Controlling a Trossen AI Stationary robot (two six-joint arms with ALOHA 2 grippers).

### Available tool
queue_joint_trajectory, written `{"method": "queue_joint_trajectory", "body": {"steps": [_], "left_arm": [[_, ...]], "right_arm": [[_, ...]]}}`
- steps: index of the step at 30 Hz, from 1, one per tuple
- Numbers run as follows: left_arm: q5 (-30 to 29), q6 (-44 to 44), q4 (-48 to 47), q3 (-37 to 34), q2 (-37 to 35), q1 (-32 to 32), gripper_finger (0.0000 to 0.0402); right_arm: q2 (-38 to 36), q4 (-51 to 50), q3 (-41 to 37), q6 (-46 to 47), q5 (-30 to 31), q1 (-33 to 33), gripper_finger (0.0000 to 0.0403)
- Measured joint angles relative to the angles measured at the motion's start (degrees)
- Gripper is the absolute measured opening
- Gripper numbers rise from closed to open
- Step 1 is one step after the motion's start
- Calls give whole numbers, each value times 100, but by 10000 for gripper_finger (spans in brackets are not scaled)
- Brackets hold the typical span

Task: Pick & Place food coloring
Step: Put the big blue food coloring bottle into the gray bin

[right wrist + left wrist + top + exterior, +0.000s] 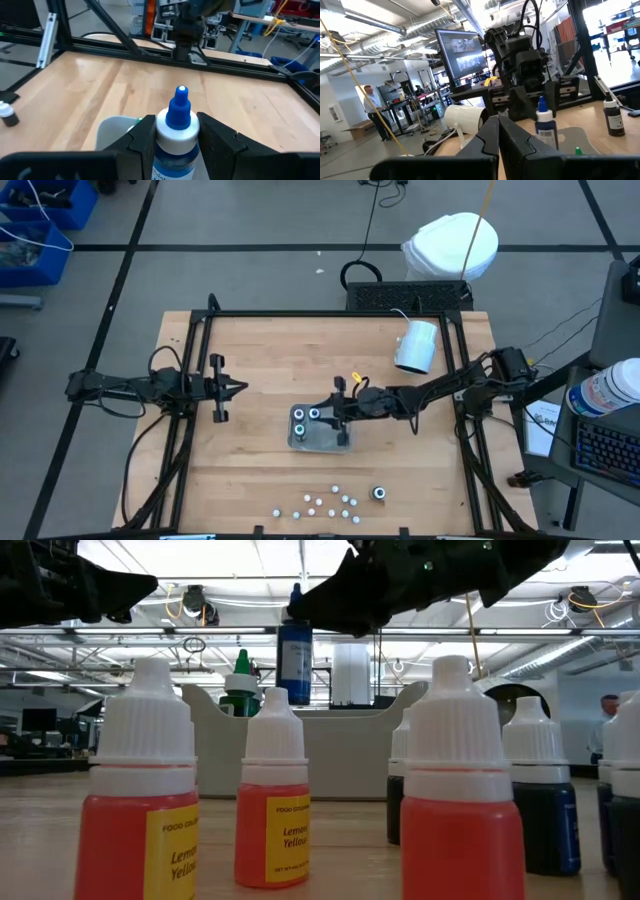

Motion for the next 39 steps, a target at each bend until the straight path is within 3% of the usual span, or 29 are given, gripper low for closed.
{"method": "queue_joint_trajectory", "body": {"steps": [15, 39], "left_arm": [[2, 7, 2, 0, 0, 0, 10], [0, -27, -33, 0, 0, -1, 10]], "right_arm": [[735, 608, -2, 302, -7, -211, 120], [751, 561, -4, 377, -37, -138, 121]]}}
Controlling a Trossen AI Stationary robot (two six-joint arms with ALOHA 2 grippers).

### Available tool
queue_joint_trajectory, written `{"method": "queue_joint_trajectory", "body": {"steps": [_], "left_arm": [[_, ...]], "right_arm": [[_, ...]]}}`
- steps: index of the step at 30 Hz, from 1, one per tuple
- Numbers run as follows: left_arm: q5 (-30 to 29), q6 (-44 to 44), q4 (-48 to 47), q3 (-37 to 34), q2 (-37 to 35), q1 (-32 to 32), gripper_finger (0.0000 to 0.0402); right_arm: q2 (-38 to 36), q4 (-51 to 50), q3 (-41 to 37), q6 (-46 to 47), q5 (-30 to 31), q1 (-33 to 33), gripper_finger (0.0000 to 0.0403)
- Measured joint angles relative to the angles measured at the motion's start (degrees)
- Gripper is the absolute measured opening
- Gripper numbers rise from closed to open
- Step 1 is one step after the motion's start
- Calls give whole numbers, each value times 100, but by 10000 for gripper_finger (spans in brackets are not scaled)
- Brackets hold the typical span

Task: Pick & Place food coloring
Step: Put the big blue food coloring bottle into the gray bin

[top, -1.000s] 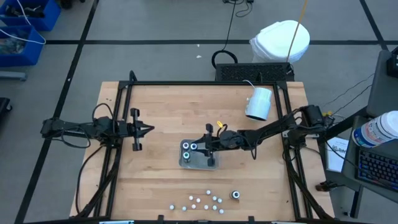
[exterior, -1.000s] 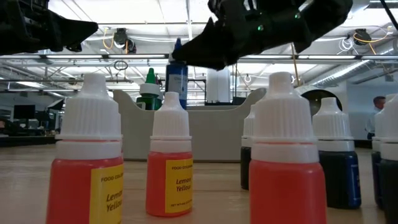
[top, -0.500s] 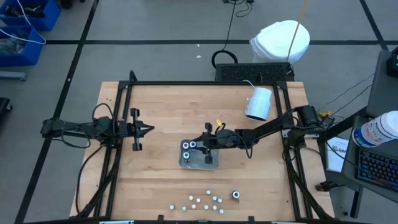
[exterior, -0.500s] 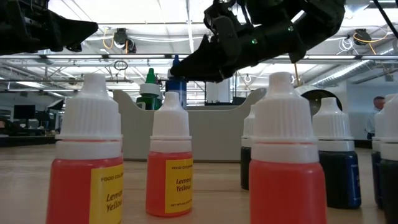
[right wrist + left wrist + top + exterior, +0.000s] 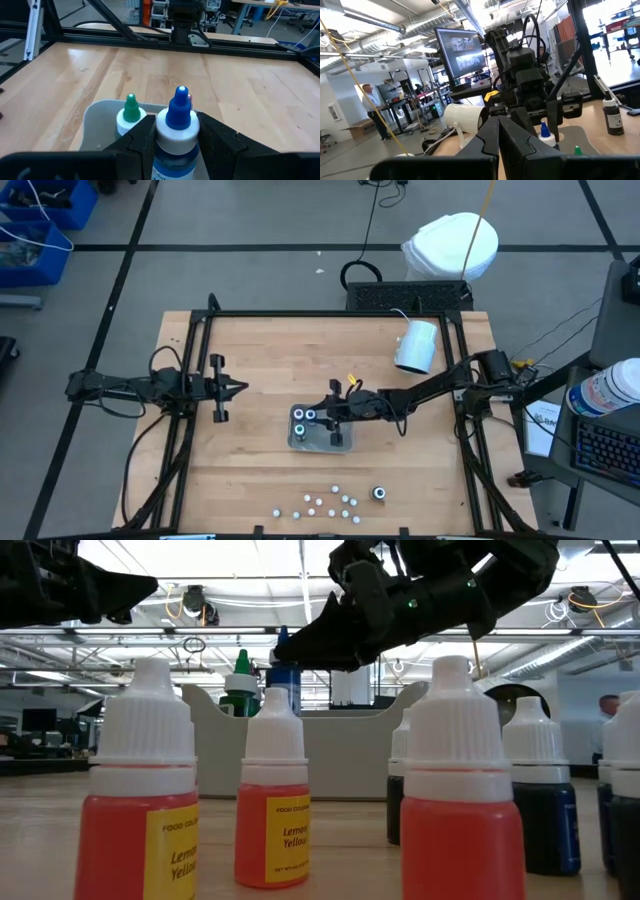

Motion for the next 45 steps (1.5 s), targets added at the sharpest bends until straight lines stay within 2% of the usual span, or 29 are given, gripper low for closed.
{"method": "queue_joint_trajectory", "body": {"steps": [12, 18, 33, 45], "left_arm": [[0, 3, 1, 0, 0, 1, 10], [0, 3, 4, 0, 0, 0, 10], [-2, 14, 7, -2, 0, 2, 10], [-2, 12, 13, -2, 0, 2, 10]], "right_arm": [[0, -183, -2, 138, 10, 54, 121], [94, -9, -2, 204, 301, 63, 118], [216, 54, -7, 406, 312, 63, 119], [681, 503, 0, 635, 350, 50, 120]]}}
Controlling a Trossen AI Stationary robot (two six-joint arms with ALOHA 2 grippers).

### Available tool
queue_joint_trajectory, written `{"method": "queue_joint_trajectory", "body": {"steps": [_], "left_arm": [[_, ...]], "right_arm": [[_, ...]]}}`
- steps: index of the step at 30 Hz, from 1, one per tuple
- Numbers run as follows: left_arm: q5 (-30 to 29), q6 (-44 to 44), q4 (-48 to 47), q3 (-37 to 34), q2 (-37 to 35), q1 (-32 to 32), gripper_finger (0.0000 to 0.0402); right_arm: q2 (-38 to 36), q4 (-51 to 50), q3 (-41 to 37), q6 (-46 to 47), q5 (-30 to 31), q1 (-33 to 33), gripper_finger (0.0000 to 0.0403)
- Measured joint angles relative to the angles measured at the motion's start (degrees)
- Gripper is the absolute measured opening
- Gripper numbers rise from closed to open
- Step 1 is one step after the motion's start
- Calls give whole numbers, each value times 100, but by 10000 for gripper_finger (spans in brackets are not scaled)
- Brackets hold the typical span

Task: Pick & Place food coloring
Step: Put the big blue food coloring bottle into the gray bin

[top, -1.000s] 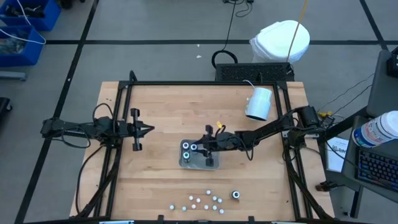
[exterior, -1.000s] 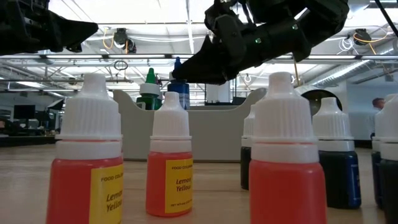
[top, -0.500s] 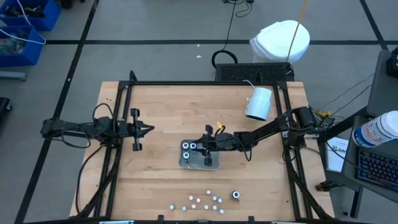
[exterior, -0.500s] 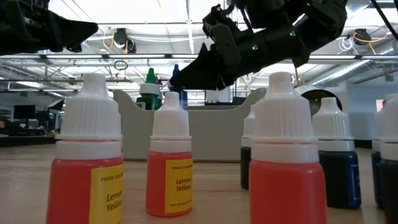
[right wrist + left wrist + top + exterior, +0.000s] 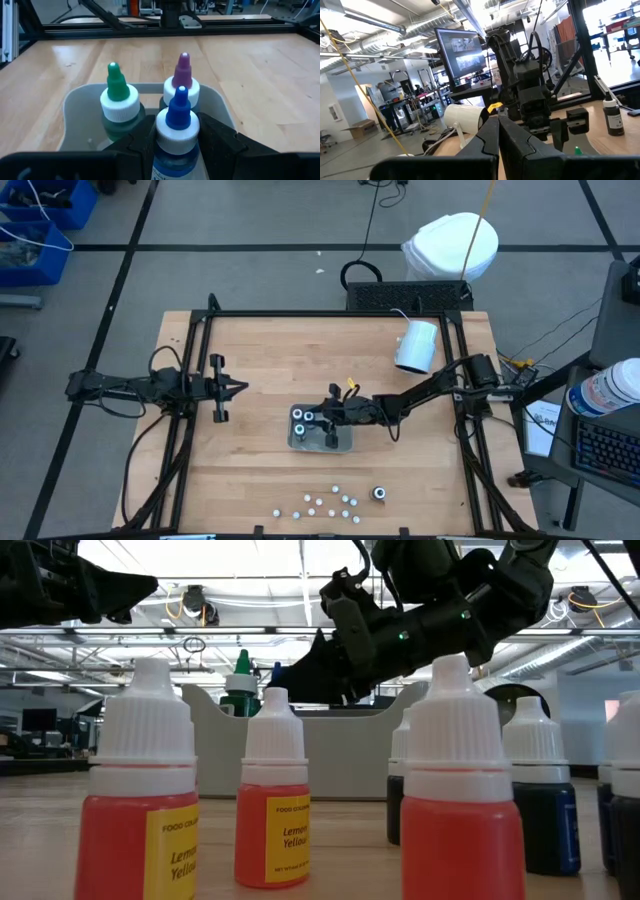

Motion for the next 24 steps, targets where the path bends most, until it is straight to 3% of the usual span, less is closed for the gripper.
{"method": "queue_joint_trajectory", "body": {"steps": [11, 24], "left_arm": [[2, 22, -2, 0, 0, 0, 10], [2, 22, -4, 0, 1, -2, 10]], "right_arm": [[-1, -17, 0, -15, -8, -2, 126], [10, -57, -4, -141, -20, -2, 161]]}}
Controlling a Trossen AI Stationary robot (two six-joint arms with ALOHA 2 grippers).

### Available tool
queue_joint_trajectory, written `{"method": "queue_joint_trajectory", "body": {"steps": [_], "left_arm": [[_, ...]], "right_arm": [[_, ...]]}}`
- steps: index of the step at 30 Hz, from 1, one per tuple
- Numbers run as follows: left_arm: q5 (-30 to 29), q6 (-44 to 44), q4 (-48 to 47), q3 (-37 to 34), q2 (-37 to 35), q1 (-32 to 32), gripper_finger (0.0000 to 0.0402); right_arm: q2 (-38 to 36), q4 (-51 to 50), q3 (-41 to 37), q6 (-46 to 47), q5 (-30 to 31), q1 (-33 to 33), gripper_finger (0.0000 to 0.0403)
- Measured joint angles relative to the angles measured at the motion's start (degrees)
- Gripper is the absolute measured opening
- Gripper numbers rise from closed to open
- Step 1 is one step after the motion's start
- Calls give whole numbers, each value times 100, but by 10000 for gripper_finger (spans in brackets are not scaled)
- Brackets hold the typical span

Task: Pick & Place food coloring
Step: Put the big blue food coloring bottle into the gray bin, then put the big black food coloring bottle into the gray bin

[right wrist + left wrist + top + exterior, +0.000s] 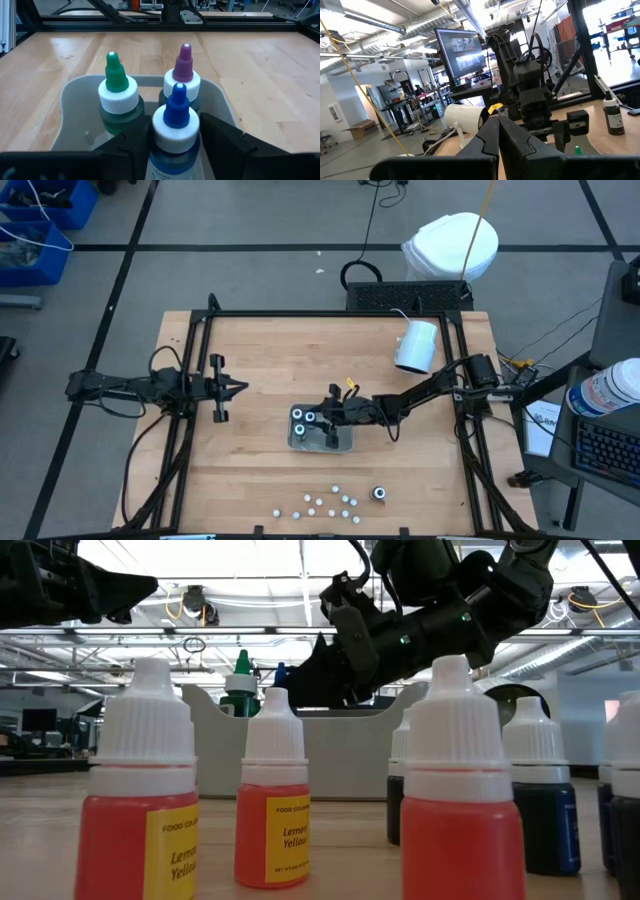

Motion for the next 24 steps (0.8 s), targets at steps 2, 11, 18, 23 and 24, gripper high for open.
{"method": "queue_joint_trajectory", "body": {"steps": [2, 11, 18, 23, 24], "left_arm": [[0, 0, 0, 0, -1, 2, 10], [0, -4, -2, 0, -1, 2, 10], [0, -4, -1, 0, -1, 0, 10], [0, -4, -2, 0, -1, 2, 10], [0, -4, -6, 0, -1, 1, 10]], "right_arm": [[0, 5, 0, -12, -1, 0, 165], [-2, 22, 0, -16, -4, 0, 171], [-6, 65, 0, -59, -24, 2, 171], [-81, 52, 0, -58, -26, 8, 171], [-111, 41, 0, -53, -26, 15, 171]]}}
